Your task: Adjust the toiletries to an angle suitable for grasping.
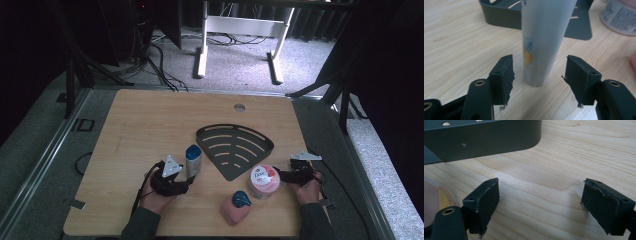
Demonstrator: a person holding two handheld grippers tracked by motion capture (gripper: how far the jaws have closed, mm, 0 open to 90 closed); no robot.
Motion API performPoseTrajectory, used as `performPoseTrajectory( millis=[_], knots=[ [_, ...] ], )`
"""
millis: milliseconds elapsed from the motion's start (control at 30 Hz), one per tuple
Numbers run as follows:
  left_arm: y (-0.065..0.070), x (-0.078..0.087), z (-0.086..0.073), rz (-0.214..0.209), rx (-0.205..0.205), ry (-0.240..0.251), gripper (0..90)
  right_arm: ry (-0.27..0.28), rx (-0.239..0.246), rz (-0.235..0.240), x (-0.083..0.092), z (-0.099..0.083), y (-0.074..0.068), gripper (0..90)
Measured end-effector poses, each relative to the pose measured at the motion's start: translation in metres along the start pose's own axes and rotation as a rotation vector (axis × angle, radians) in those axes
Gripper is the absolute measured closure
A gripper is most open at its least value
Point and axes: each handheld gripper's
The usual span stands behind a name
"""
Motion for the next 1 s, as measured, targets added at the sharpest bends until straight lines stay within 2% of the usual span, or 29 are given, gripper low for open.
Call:
performPoseTrajectory(
  millis=[167, 300, 367, 600, 767, 867, 1000],
  knots=[
    [-0.005, -0.012, 0.002, 0.008, 0.01, 0.017, 38.3, 0.0, 0.001, 0.001, 0.0, 0.0, 0.0, 14.4],
    [-0.004, -0.016, 0.002, -0.003, -0.001, 0.011, 43.8, 0.0, 0.001, 0.001, 0.0, 0.0, 0.0, 14.4],
    [-0.002, -0.017, 0.003, -0.003, -0.022, 0.007, 48.2, 0.001, 0.001, 0.001, 0.0, 0.0, 0.0, 14.4],
    [-0.005, -0.02, 0.003, 0.018, -0.026, 0.0, 53.4, 0.0, 0.001, 0.001, 0.0, 0.0, 0.0, 14.4],
    [-0.009, -0.023, 0.004, 0.049, -0.033, -0.017, 53.7, 0.0, 0.001, 0.001, 0.0, 0.0, 0.0, 14.4],
    [-0.013, -0.026, 0.006, 0.057, -0.027, -0.025, 53.7, 0.0, 0.001, 0.001, 0.0, 0.0, 0.0, 14.4],
    [-0.017, -0.031, 0.008, 0.066, -0.04, -0.036, 53.7, 0.0, 0.001, 0.001, 0.0, 0.0, 0.0, 14.4]
  ],
)
Point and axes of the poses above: each handheld gripper's, and its own axes: x roughly backward along the jaws, z roughly out of its top, y roughly to its right, and after that the axes turned 15 degrees about y, right-handed
